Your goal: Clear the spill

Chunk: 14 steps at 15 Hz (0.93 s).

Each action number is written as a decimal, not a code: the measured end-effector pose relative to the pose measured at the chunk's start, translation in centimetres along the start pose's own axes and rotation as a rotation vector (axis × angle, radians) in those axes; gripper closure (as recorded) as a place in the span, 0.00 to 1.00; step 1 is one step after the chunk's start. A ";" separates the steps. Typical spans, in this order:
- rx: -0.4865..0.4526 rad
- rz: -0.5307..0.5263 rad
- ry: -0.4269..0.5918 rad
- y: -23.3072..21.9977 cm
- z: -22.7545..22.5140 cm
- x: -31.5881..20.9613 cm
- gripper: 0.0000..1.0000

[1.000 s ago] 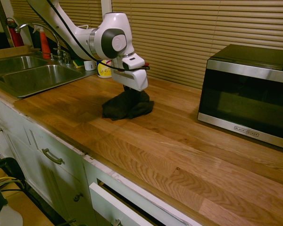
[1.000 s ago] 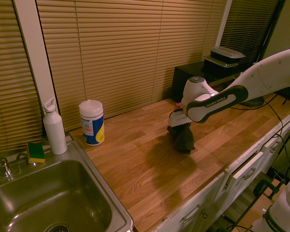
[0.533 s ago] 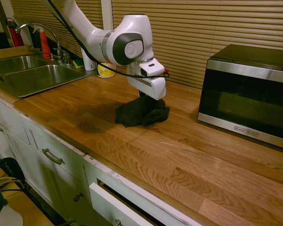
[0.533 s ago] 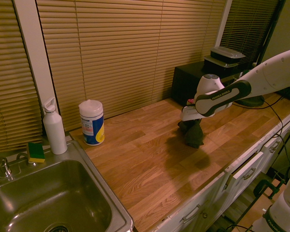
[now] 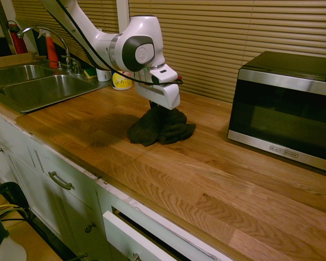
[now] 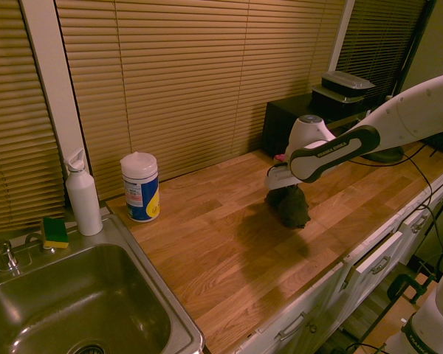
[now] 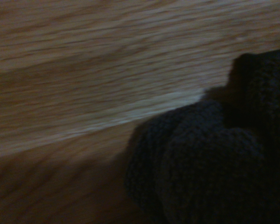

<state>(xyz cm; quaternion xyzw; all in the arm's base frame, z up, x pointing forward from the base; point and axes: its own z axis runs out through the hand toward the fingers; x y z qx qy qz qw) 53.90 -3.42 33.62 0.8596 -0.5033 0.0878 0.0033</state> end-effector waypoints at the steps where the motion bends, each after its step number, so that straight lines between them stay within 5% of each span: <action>1: 0.002 -0.016 -0.003 -0.9 -0.2 -1.3 1.00; 14: 0.003 -0.186 0.016 -11.2 -1.5 -18.3 1.00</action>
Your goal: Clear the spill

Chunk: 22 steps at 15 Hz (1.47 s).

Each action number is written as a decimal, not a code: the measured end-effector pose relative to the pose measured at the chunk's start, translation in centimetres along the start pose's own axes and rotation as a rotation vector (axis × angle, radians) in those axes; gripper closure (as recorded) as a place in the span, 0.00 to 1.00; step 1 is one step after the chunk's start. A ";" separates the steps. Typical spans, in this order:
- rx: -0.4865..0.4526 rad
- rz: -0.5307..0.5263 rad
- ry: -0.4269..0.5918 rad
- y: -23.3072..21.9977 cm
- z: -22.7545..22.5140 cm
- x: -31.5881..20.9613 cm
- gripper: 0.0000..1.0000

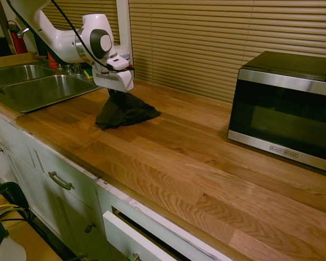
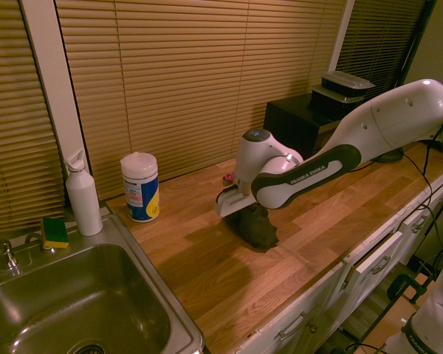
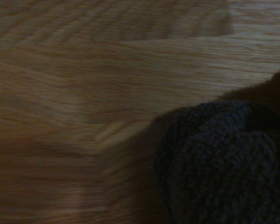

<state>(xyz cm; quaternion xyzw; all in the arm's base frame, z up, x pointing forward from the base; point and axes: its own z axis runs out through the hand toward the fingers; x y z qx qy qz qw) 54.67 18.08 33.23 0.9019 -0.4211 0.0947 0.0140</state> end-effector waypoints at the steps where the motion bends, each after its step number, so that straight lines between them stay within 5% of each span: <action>1: -0.003 -0.008 -0.001 -1.0 -0.2 -1.0 1.00; 7: 0.004 -0.081 -0.021 -5.7 -0.7 -5.8 1.00; 8: 0.001 -0.087 -0.024 -6.3 -0.7 -6.2 0.00; 22: 0.014 -0.086 -0.059 -7.9 -2.1 -8.1 0.00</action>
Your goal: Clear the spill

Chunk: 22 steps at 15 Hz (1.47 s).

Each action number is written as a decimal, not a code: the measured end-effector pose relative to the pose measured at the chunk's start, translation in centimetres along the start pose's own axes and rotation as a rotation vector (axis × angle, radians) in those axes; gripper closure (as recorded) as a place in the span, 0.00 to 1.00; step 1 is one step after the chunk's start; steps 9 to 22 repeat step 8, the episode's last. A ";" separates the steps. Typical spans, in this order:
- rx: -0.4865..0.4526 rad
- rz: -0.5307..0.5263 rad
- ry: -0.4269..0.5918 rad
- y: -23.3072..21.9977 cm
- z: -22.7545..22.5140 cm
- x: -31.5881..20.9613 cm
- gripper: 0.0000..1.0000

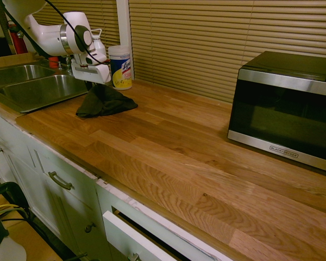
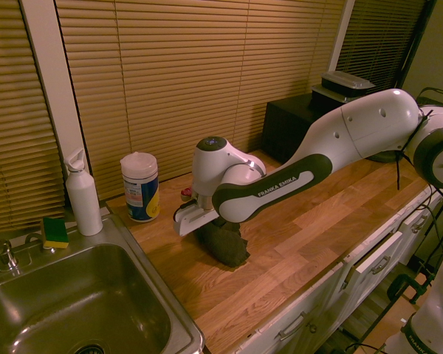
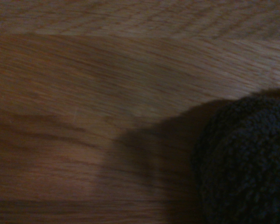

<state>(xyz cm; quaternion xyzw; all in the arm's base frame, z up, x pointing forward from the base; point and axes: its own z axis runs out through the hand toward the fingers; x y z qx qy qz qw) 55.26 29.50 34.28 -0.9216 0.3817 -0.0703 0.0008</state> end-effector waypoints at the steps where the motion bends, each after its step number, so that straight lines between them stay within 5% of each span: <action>1: 0.005 0.001 0.003 0.0 -0.9 -0.3 0.00; 8: 0.050 0.057 0.053 2.2 -8.9 -1.9 0.00; 22: 0.050 0.057 0.053 2.2 -8.9 -1.9 0.00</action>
